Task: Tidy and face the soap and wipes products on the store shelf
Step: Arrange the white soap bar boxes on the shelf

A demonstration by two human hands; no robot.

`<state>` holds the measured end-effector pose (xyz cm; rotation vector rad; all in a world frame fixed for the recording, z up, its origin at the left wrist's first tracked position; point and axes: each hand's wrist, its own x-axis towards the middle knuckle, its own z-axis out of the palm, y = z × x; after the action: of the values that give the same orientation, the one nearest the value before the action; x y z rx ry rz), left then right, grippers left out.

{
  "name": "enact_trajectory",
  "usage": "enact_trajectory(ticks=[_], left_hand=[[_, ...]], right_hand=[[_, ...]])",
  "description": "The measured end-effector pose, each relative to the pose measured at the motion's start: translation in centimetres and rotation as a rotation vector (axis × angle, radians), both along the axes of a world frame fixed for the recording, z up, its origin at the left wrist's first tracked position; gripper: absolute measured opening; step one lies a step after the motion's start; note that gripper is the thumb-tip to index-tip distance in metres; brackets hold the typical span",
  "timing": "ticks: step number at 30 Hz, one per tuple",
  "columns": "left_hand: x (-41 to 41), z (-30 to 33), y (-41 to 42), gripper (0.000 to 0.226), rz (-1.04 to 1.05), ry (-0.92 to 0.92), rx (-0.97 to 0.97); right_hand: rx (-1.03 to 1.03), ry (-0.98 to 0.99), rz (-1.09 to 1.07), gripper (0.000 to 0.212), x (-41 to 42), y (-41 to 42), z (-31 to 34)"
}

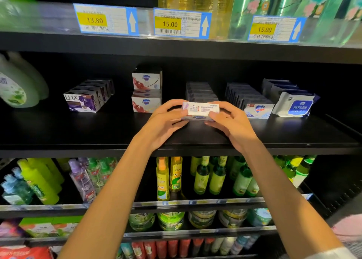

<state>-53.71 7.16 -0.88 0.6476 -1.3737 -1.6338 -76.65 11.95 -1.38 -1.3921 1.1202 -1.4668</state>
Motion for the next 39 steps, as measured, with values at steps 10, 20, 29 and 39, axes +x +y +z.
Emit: enact_trajectory(ticks=[10,20,29,39], left_hand=[[-0.4,-0.2,-0.2,0.043,0.020,0.092,0.178],[0.1,-0.7,-0.4,0.055,-0.012,0.044,0.081],[0.2,-1.0,-0.5,0.062,-0.027,0.004,0.043],[-0.1,0.0,0.3,0.047,-0.020,0.122,0.231]], right_hand=[[-0.058,0.092,-0.014,0.040,0.0,0.2,-0.3],[0.050,0.038,-0.002,0.053,-0.1,-0.7,-0.2],[0.088,-0.035,0.118,0.040,-0.4,-0.1,0.1],[-0.009,0.018,0.078,0.044,-0.2,0.4,0.0]])
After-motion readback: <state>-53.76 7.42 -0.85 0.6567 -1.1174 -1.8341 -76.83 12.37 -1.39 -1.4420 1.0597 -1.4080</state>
